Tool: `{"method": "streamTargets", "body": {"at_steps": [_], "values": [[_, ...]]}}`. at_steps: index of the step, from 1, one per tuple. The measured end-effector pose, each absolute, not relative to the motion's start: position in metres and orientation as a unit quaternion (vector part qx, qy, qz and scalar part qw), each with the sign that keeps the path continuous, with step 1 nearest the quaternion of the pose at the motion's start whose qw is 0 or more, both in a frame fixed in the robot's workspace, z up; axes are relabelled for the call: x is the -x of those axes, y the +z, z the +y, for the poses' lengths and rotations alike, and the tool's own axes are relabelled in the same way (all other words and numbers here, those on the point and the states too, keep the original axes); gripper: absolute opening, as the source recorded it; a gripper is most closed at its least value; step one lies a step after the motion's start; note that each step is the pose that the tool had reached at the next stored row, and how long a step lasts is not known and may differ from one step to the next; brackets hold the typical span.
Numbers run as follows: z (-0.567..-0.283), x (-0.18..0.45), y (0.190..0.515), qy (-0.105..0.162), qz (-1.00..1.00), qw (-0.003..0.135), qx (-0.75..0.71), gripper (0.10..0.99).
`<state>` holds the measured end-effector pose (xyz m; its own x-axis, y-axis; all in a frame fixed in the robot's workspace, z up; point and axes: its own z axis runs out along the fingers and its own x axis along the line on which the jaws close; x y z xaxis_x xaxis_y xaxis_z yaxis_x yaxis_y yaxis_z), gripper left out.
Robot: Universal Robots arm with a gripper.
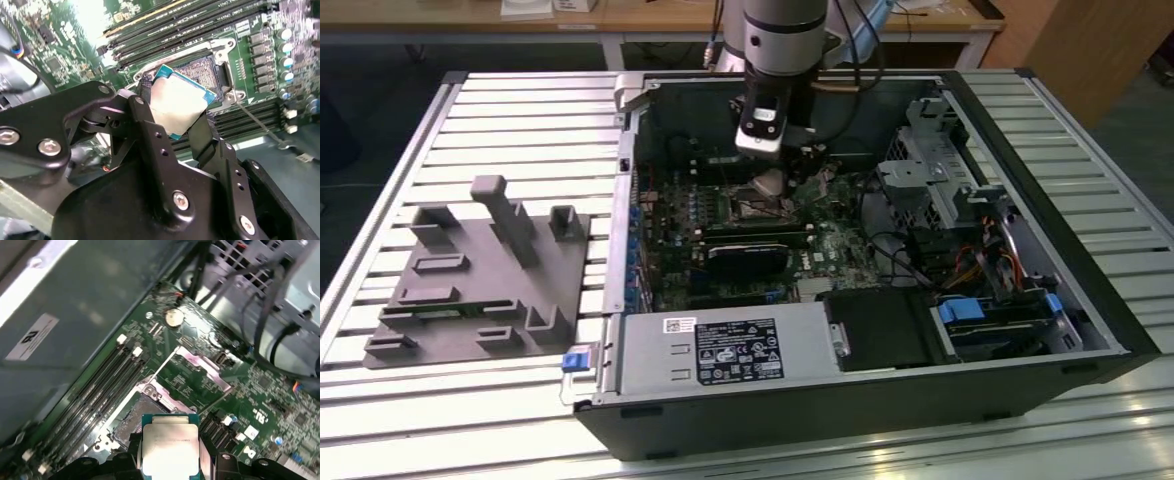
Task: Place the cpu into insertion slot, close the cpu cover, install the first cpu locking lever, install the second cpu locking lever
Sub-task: 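Place the cpu into insertion slot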
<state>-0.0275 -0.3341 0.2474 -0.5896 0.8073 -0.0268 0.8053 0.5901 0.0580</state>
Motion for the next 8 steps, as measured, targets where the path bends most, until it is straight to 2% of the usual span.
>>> {"method": "streamTargets", "body": {"at_steps": [8], "values": [[-0.3341,0.0276,0.2455,0.018,0.856,0.026,-0.516,0.541]]}}
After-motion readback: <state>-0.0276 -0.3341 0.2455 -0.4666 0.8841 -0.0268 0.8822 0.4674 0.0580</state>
